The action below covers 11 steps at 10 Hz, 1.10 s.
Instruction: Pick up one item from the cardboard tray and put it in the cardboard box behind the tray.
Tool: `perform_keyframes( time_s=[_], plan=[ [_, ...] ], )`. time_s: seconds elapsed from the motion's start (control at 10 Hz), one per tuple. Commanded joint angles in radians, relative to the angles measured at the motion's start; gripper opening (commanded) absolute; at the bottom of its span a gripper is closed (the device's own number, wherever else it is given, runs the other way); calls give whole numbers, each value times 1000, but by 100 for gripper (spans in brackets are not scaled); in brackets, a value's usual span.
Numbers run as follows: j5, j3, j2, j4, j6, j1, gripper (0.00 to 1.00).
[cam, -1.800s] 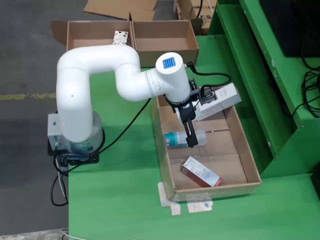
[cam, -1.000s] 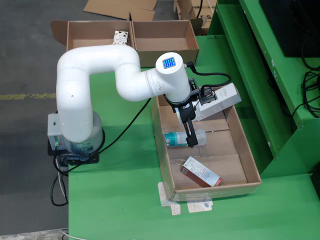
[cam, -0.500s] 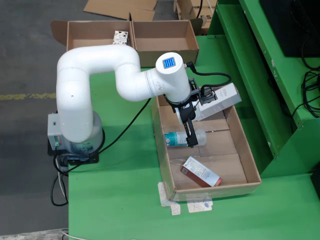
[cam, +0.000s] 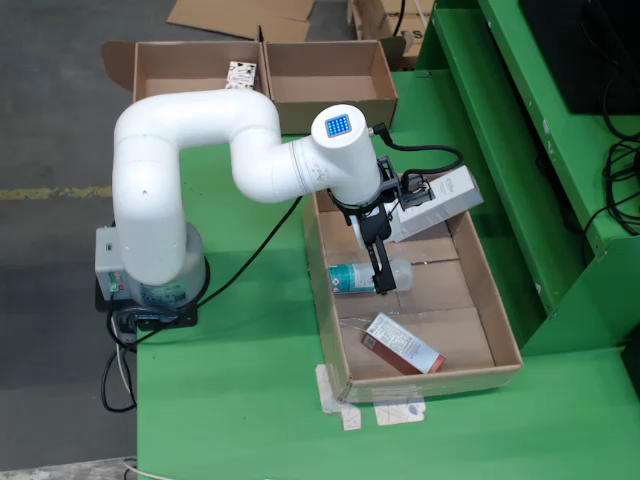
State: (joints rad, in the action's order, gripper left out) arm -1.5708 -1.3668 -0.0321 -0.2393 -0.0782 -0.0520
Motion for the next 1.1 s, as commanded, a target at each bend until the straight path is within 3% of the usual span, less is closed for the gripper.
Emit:
perform_keyframes(
  time_s=[0.0, 0.4, 1.0],
  plan=[
    [-3, 26, 17, -12, -8, -3, 100],
    [-3, 26, 17, -12, -8, -3, 100],
    [11, 237, -123, 39, 34, 21, 100]
  ],
)
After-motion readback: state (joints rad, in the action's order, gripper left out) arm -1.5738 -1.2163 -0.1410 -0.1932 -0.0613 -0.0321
